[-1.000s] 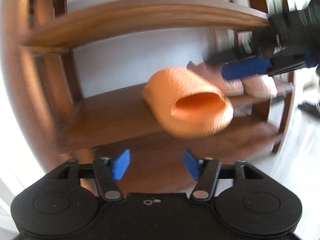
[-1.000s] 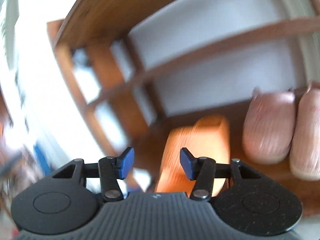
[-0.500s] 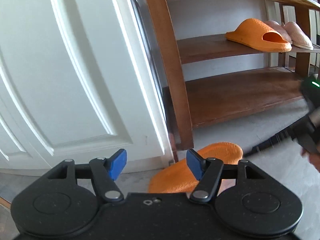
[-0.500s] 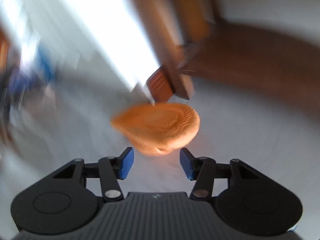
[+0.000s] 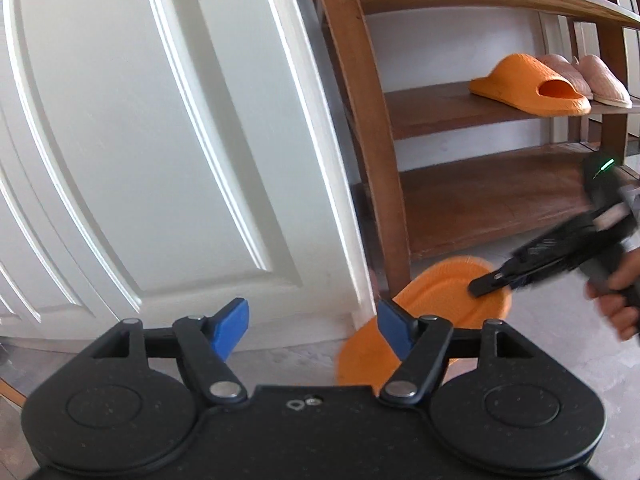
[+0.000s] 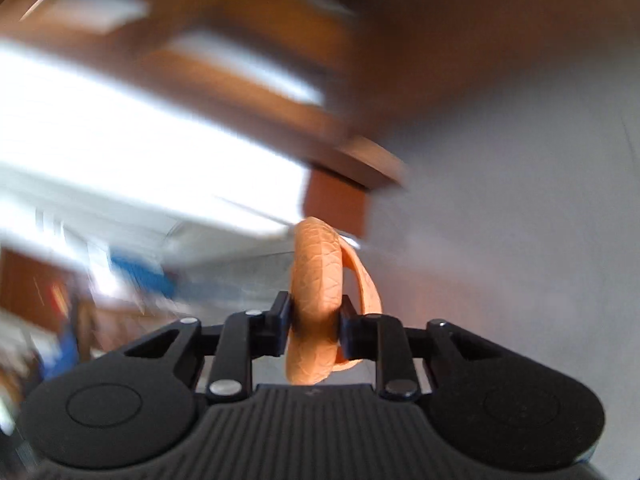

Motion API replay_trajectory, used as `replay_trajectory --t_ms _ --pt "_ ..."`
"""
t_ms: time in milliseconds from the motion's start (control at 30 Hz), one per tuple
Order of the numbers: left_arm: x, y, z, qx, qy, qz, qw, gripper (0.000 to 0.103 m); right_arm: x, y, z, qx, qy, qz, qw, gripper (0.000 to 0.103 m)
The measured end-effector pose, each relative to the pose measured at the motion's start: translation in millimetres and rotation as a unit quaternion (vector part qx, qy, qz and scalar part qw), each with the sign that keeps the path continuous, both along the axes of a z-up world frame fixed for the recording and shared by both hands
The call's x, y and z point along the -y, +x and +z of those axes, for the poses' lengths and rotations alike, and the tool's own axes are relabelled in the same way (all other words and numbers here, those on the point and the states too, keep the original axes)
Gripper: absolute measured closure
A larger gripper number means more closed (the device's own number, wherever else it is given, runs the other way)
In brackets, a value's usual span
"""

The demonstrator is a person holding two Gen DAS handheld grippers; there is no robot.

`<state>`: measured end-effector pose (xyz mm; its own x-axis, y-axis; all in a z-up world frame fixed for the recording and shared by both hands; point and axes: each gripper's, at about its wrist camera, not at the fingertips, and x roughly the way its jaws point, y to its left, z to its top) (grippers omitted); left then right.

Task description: Organize scattered shoes

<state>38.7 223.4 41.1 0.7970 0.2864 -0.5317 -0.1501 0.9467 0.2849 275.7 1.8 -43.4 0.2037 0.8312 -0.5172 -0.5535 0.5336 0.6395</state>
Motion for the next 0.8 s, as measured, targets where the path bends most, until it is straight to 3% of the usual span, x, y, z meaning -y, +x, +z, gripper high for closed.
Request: replay_trajectory --t_ms 33,67,100,133,200,267,300,333,433,533,633,733,800 --pt "-3 1 2 0.005 0.001 0.007 1.0 0.032 -4 -11 16 0.06 -0.018 0.036 0.997 0.078" --pt "-6 3 4 0.01 0.001 0.014 0.9999 0.032 -14 -39 45 0.177 -0.056 0.121 0.975 0.079" --pt "-9 5 5 0.015 0.001 0.02 0.9997 0.032 -20 -58 55 0.23 -0.077 0.174 0.955 0.079" --pt "-11 7 7 0.019 0.003 0.025 0.9995 0.032 -22 -67 57 0.249 -0.085 0.199 0.944 0.079" --pt "-14 9 9 0.025 0.005 0.031 0.9992 0.031 -30 -121 61 0.341 -0.123 0.342 0.867 0.078" --pt "-16 10 12 0.03 0.006 0.034 0.9989 0.03 -31 -166 51 0.394 -0.144 0.432 0.798 0.072" --pt "-17 10 14 0.033 0.007 0.035 0.9988 0.03 -29 -174 48 0.391 -0.144 0.45 0.79 0.062" --pt "-18 11 15 0.035 0.006 0.037 0.9987 0.029 -29 -178 46 0.378 -0.142 0.461 0.79 0.06" --pt "-17 10 15 0.036 0.005 0.035 0.9987 0.029 -36 -148 38 0.232 -0.114 0.42 0.87 0.059" --pt "-13 8 12 0.028 0.01 0.027 0.9992 0.029 -42 -133 29 0.202 -0.123 0.357 0.904 0.059" --pt "-12 6 9 0.024 0.008 0.023 0.9994 0.029 -42 -143 18 0.237 -0.158 0.338 0.897 0.059" --pt "-10 6 7 0.023 0.003 0.02 0.9995 0.028 -27 -139 -1 0.212 -0.169 0.289 0.918 0.054" --pt "-7 8 5 0.02 0.001 0.017 0.9997 0.028 -12 -162 -23 0.249 -0.197 0.274 0.908 0.052"
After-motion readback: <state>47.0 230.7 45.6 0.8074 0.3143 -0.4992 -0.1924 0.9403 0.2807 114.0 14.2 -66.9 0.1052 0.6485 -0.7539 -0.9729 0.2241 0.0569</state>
